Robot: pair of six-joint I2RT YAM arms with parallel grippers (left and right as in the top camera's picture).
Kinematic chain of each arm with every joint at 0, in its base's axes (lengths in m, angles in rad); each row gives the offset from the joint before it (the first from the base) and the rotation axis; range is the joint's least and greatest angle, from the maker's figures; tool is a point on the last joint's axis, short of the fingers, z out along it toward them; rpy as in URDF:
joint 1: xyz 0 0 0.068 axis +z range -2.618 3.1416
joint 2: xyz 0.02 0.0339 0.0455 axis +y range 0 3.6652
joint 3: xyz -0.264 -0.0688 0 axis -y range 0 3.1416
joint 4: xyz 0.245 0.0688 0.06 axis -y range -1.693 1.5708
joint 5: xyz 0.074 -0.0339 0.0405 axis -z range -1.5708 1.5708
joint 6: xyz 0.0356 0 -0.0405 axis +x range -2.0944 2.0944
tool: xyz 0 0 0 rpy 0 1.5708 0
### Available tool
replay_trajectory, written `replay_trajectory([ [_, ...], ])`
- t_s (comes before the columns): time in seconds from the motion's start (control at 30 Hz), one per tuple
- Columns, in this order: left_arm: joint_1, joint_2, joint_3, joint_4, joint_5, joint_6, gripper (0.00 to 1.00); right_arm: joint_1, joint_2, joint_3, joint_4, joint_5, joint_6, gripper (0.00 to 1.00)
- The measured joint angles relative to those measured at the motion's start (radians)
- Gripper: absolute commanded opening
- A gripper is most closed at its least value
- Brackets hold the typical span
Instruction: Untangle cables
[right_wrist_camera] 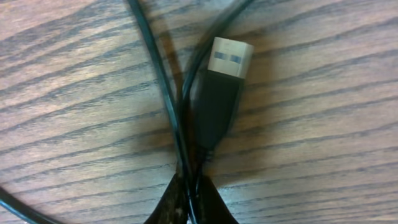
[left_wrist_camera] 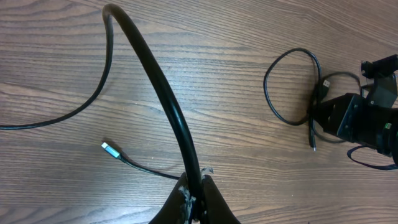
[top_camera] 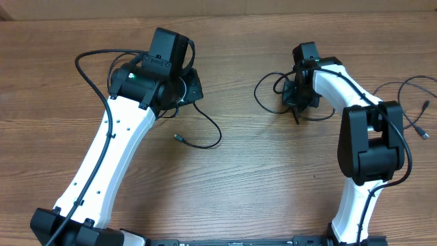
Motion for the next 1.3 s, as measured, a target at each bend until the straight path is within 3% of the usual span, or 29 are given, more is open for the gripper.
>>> replay_trajectory([
  [0.37,0.000,0.000,0.000,-0.001,0.000,0.000,0.04,-0.008,-0.011,0.042,-0.111,-0.043,-0.001,0.04],
  [0.57,0.000,0.000,0.000,-0.002,0.000,0.000,0.04,-0.053,-0.171,0.124,-0.129,0.047,-0.001,0.04],
  [0.83,0.000,0.000,0.000,0.003,0.000,0.000,0.04,-0.247,-0.431,0.180,-0.122,0.307,-0.001,0.04],
  [1.1,0.000,0.000,0.000,0.013,0.000,0.000,0.04,-0.500,-0.431,0.180,-0.121,0.425,0.048,0.04],
  [1.13,0.000,0.000,0.000,0.013,0.000,0.000,0.04,-0.523,-0.430,0.180,-0.118,0.426,0.060,0.07],
  [1.17,0.000,0.000,0.000,0.013,0.000,0.000,0.04,-0.553,-0.431,0.180,-0.114,0.422,0.078,0.19],
  [1.27,0.000,0.000,0.000,0.015,0.000,0.000,0.04,-0.609,-0.431,0.180,-0.098,0.351,0.104,0.69],
  [1.3,0.000,0.000,0.000,0.020,0.000,0.000,0.04,-0.618,-0.431,0.180,-0.097,0.309,0.106,0.72],
])
